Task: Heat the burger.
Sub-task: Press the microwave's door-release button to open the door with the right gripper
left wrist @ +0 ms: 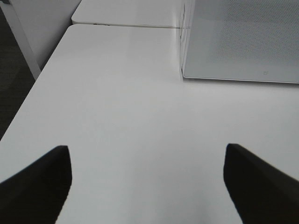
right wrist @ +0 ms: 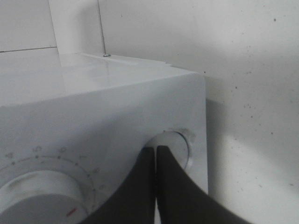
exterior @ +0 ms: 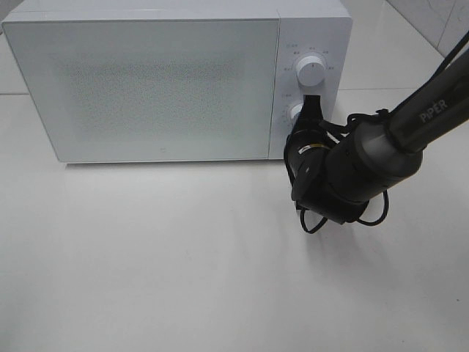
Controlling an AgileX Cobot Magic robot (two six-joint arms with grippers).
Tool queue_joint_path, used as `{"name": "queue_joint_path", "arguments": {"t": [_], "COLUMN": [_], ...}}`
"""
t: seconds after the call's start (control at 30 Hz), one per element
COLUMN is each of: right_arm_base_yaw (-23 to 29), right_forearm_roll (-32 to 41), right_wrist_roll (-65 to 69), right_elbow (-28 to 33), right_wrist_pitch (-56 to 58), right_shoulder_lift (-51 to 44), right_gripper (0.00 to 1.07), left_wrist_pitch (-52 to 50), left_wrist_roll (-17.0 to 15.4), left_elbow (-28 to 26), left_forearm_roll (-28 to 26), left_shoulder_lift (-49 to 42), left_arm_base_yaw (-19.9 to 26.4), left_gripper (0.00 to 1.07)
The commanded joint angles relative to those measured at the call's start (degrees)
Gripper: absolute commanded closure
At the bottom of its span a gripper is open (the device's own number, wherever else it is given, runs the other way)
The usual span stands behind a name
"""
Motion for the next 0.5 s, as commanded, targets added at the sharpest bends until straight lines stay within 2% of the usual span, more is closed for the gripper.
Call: {"name": "queue_joint_path", "arguments": {"t": [0.03, 0.5], "right_arm_base_yaw": [-0.1, -0.7], "right_forearm_roll": [-0.7, -1.5], "right_wrist_roll": [-1.1, -1.3], "right_elbow": [-1.0, -2.8], "right_wrist_pitch": [-2.9, -5.9], "right_shoulder_lift": [-0.1, -0.1], "right_gripper": [1.07, 1.07], "left_wrist_pitch": [-0.6, -0.6], "left_wrist_roll": [0.0, 0.0], "left_elbow": [0.2, 0.2], "left_forearm_roll": [-0.2, -0.2], "left_shoulder_lift": [-1.1, -1.1], "left_arm_base_yaw": [0.3, 0.3], "left_gripper": [0.23, 0.23]}}
